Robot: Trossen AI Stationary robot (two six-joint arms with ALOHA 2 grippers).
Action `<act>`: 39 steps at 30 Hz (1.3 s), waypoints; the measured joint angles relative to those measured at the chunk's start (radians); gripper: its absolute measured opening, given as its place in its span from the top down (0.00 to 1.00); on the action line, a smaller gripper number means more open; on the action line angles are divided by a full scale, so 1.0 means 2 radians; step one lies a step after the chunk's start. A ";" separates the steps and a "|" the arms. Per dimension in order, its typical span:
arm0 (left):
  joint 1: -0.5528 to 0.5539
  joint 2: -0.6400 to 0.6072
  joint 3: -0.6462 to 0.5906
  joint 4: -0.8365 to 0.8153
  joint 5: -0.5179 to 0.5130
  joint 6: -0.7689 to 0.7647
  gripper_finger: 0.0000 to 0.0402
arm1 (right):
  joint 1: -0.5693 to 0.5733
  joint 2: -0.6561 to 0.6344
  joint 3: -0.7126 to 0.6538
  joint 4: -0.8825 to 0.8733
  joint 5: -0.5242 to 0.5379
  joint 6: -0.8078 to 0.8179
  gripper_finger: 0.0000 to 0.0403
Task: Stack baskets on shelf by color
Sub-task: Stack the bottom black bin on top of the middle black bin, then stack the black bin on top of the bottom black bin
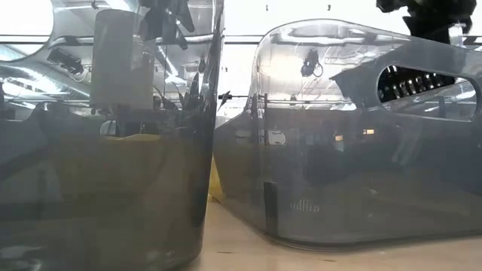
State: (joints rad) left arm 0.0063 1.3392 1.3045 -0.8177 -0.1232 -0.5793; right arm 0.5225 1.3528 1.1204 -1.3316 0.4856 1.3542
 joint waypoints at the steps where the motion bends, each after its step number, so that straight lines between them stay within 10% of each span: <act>1: 0.000 0.000 0.000 0.001 0.000 0.000 0.56 | 0.000 -0.007 -0.012 0.007 0.000 0.006 0.99; 26: 0.000 0.000 0.000 0.007 0.012 -0.019 0.57 | 0.000 -0.031 -0.176 0.166 -0.027 0.099 0.93; 39: 0.000 0.000 0.000 0.011 0.012 -0.019 0.57 | -0.013 -0.058 -0.182 0.190 -0.136 0.056 0.67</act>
State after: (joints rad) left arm 0.0063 1.3396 1.3037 -0.7956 -0.0998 -0.6170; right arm 0.4968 1.2367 0.7558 -0.9526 0.2139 1.4659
